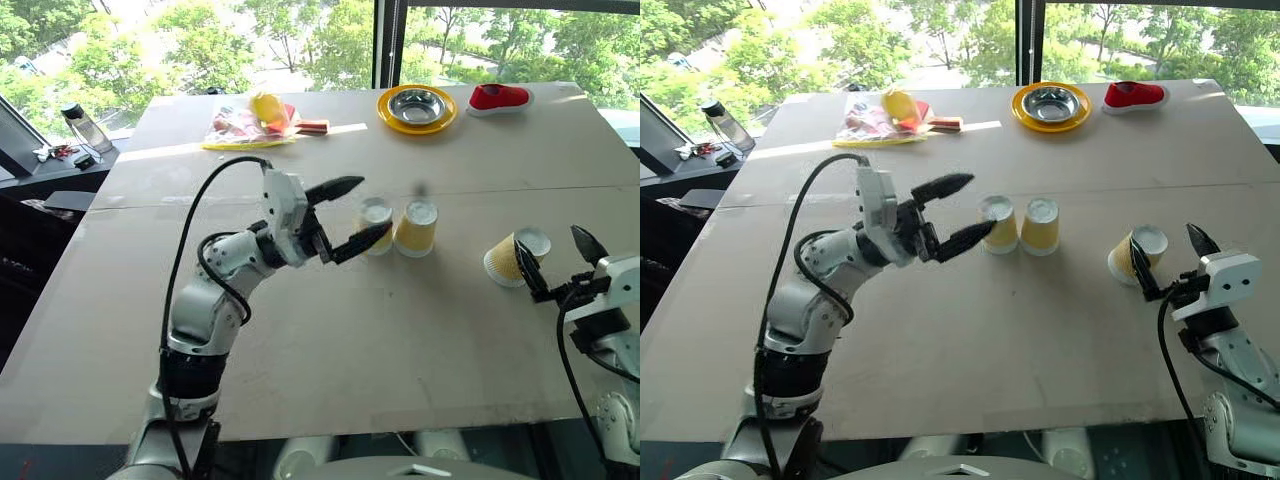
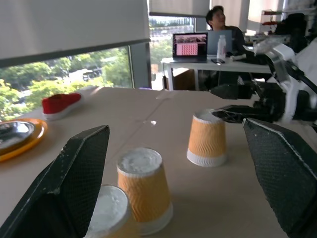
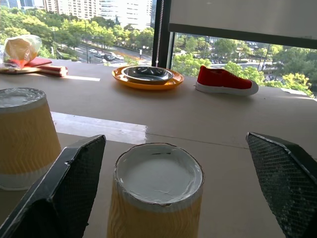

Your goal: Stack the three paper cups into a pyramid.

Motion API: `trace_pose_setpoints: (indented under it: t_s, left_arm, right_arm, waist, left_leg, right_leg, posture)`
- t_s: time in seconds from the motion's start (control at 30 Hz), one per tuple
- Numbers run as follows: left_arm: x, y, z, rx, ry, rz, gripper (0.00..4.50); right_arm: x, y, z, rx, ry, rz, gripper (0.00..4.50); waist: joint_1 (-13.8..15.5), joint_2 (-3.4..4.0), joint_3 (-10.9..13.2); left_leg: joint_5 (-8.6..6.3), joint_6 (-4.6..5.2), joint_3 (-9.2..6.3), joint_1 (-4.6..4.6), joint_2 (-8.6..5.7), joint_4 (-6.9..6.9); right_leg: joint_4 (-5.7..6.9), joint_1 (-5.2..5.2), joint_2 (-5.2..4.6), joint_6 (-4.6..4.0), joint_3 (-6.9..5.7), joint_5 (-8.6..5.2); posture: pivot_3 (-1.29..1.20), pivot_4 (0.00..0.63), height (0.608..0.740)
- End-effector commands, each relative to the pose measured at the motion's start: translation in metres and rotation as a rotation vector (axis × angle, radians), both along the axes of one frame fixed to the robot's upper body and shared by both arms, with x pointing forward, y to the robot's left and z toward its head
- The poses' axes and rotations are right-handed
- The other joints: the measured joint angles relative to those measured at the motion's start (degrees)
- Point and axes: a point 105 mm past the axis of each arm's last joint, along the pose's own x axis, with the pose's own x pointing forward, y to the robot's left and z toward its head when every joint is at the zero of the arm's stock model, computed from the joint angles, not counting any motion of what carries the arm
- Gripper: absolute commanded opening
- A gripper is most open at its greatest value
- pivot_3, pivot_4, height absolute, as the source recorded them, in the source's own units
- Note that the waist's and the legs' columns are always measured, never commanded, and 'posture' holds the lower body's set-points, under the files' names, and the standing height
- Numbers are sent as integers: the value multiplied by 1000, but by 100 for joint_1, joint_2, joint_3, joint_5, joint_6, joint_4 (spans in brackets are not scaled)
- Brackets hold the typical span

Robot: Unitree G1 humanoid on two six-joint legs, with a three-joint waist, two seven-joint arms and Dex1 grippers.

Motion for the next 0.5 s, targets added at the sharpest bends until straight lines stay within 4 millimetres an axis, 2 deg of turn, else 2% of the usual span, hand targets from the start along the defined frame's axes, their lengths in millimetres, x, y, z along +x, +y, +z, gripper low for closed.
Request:
trace_pose_setpoints:
  t_s: [0.03,0.3,0.5]
  left_arm:
    - [-15,1,20,65,-10,-69,4425]
    - [-26,-1,26,112,16,-68,4425]
    - [-26,-2,27,122,13,-56,4425]
  right_arm:
    - [5,1,5,52,-1,43,4500]
    - [8,4,2,65,38,97,4500]
    - [11,11,-3,60,60,134,4500]
  waist:
    - [6,2,1]
    - [-4,1,2]
    - [1,1,2]
  left_leg:
    - [0,0,-1,0,1,0]
    - [0,0,0,-2,2,-3]
    - [0,-1,3,-2,2,-2]
  right_leg:
    - [0,0,0,0,0,0]
    - [-8,0,-1,0,1,0]
    - [-7,0,-1,0,3,0]
  posture:
    - [0,150,732]
    - [0,150,732]
    - [0,150,732]
